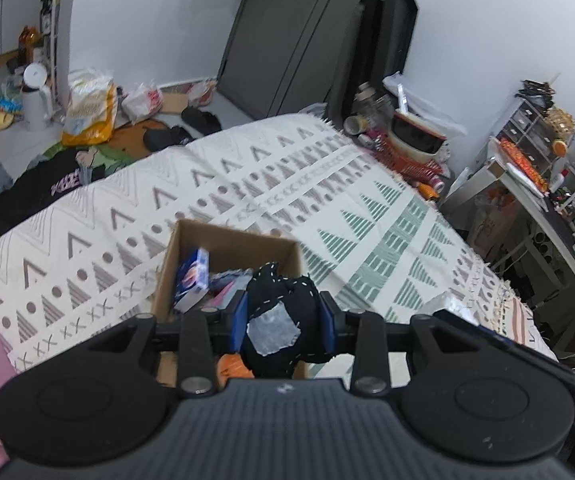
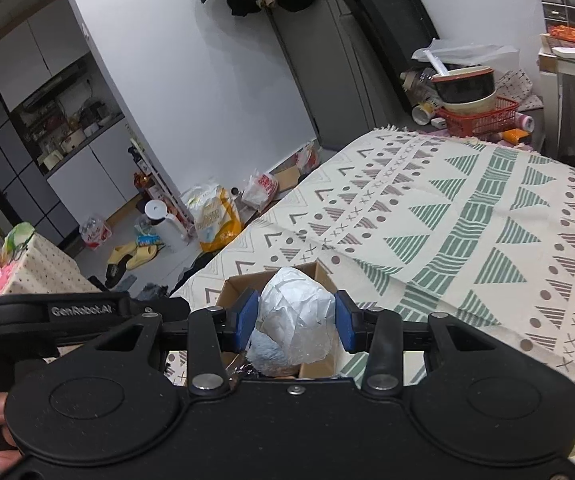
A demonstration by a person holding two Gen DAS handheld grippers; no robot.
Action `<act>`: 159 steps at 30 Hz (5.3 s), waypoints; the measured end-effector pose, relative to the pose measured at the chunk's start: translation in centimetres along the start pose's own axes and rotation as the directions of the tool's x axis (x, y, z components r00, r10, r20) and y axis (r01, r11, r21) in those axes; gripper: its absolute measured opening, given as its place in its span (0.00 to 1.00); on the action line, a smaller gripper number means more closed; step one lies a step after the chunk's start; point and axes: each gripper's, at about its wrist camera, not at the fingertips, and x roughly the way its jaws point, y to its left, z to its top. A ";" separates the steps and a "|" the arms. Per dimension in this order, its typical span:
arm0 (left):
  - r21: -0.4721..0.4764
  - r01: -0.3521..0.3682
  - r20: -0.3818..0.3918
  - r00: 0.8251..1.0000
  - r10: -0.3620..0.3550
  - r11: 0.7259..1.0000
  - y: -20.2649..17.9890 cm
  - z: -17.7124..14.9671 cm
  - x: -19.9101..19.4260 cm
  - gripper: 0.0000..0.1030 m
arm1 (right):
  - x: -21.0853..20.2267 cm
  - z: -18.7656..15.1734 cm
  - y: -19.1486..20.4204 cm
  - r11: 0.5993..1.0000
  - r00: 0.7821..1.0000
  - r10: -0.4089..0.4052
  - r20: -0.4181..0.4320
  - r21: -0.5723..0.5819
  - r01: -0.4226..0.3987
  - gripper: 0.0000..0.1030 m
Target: Organize soft objects
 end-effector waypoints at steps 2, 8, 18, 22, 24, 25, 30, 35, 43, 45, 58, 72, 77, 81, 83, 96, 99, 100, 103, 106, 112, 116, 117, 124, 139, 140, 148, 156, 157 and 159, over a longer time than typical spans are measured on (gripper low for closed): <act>-0.018 -0.007 -0.018 1.000 0.007 1.000 1.1 -0.2 0.6 0.35 | 0.7 -0.2 0.5 1.000 1.000 -0.003 -0.014 -0.007 0.003 0.40; -0.056 -0.022 -0.068 0.998 0.019 0.998 3.9 -0.5 2.7 0.35 | 2.7 -0.8 2.1 1.000 0.998 0.001 -0.060 -0.021 -0.002 0.40; -0.096 -0.041 -0.145 0.989 0.027 0.994 6.9 -1.5 6.5 0.36 | 5.6 -1.8 3.2 1.000 0.992 0.001 -0.128 0.009 0.000 0.40; -0.121 -0.045 -0.156 0.987 0.026 0.992 7.7 -1.6 7.8 0.37 | 6.4 -2.1 3.6 1.000 0.989 -0.005 -0.145 0.005 0.006 0.40; -0.139 -0.041 -0.154 0.988 0.019 0.989 8.0 -1.7 8.1 0.37 | 6.8 -2.2 3.7 1.000 0.988 -0.008 -0.154 0.001 0.008 0.40; -0.139 -0.039 -0.153 0.988 0.017 0.990 8.0 -1.8 8.2 0.39 | 7.0 -2.3 3.7 1.000 0.987 -0.011 -0.159 0.001 0.011 0.40; -0.179 -0.032 -0.176 0.984 0.000 0.983 8.5 -2.1 8.7 0.51 | 8.0 -2.5 3.4 0.999 0.982 -0.005 -0.188 0.034 0.012 0.40; -0.214 -0.017 -0.163 0.986 -0.019 0.977 8.9 -1.9 8.2 0.58 | 8.8 -2.9 3.2 0.998 0.977 0.008 -0.214 0.066 0.007 0.40; -0.110 -0.052 -0.146 0.989 0.035 0.993 7.7 -0.9 6.3 0.59 | 9.4 -3.3 3.5 0.996 0.971 0.007 -0.238 0.086 0.014 0.46; -0.082 -0.066 -0.139 0.989 0.054 0.994 7.4 -0.7 5.9 0.62 | 9.2 -3.3 3.3 0.996 0.972 -0.002 -0.236 0.089 0.023 0.49; 0.016 -0.104 -0.131 0.986 0.105 0.994 4.8 -1.4 3.9 0.73 | 6.0 -3.6 1.4 0.992 0.976 -0.028 -0.214 0.117 0.054 0.63; 0.081 -0.135 -0.095 0.985 0.143 0.988 2.4 -3.0 0.1 0.77 | 1.1 -3.8 0.8 0.992 0.985 -0.097 -0.145 0.071 0.108 0.86; 0.090 -0.133 -0.067 0.988 0.139 0.987 0.9 -3.5 -1.9 0.78 | -1.8 -3.7 0.4 0.989 0.988 -0.124 -0.089 0.067 0.130 0.96; 0.100 -0.140 -0.025 0.989 0.143 0.985 -0.1 -4.1 -3.6 0.89 | -4.0 -3.5 -0.1 0.989 0.990 -0.135 -0.046 0.059 0.138 1.00; 0.119 -0.150 -0.005 0.988 0.151 0.982 -0.7 -4.5 -4.3 0.95 | -5.0 -3.5 -0.3 0.992 0.993 -0.117 -0.027 0.052 0.118 1.00; 0.180 -0.104 0.061 0.994 0.094 0.978 -3.7 -7.0 -8.8 1.00 | -11.5 -4.8 -0.8 0.993 0.992 -0.113 0.063 0.042 0.111 1.00; 0.193 -0.110 0.079 0.992 0.096 0.975 -4.3 -7.3 -10.0 1.00 | -12.7 -4.9 -0.7 0.992 0.990 -0.121 0.067 0.031 0.119 1.00; 0.200 -0.108 0.086 0.992 0.093 0.974 -4.5 -7.5 -10.5 1.00 | -13.2 -4.9 -0.7 0.992 0.989 -0.127 0.069 0.023 0.126 1.00; 0.215 -0.102 0.103 0.991 0.082 0.971 -5.0 -8.2 -12.0 1.00 | -14.7 -5.1 -0.5 0.992 0.989 -0.128 0.076 0.004 0.128 1.00; 0.230 -0.100 0.118 0.990 0.075 0.968 -5.6 -9.0 -13.4 1.00 | -16.1 -5.4 -0.3 0.991 0.987 -0.134 0.085 0.004 0.134 1.00; 0.245 -0.114 0.145 0.986 0.080 0.963 -6.4 -10.6 -15.5 1.00 | -18.3 -6.2 0.0 0.990 0.985 -0.137 0.107 -0.008 0.139 1.00; 0.244 -0.123 0.158 0.984 0.086 0.962 -6.5 -11.6 -16.6 1.00 | -19.4 -6.8 0.0 0.991 0.985 -0.131 0.114 -0.008 0.133 1.00; 0.242 -0.129 0.164 0.982 0.091 0.962 -6.5 -11.9 -16.9 1.00 | -19.6 -6.9 0.0 0.991 0.985 -0.128 0.115 -0.012 0.130 1.00; 0.252 -0.165 0.194 0.974 0.117 0.954 -6.6 -13.9 -18.6 1.00 | -21.7 -7.8 0.0 0.992 0.984 -0.119 0.134 -0.033 0.124 1.00; 0.251 -0.166 0.250 0.963 0.102 0.954 -6.5 -16.4 -21.1 1.00 | -24.7 -10.3 0.9 0.984 0.976 -0.145 0.161 -0.077 0.159 1.00; 0.253 -0.166 0.251 0.963 0.101 0.953 -6.5 -16.5 -21.2 1.00 | -24.8 -10.4 0.9 0.984 0.976 -0.145 0.165 -0.076 0.159 1.00; 0.260 -0.163 0.256 0.962 0.095 0.952 -6.6 -17.2 -21.7 1.00 | -24.8 -10.8 0.7 0.982 0.973 -0.159 0.165 -0.078 0.174 1.00; 0.255 -0.164 0.253 0.963 0.098 0.953 -6.3 -17.3 -21.7 1.00 | -24.7 -11.2 0.4 0.983 0.974 -0.159 0.159 -0.064 0.171 1.00; 0.256 -0.164 0.252 0.963 0.098 0.953 -6.3 -17.3 -21.7 1.00 | -24.8 -11.2 0.4 0.983 0.974 -0.159 0.161 -0.062 0.171 1.00; 0.255 -0.163 0.253 0.963 0.097 0.953 -6.2 -17.3 -21.7 1.00 | -24.9 -11.3 0.5 0.984 0.974 -0.158 0.165 -0.057 0.169 1.00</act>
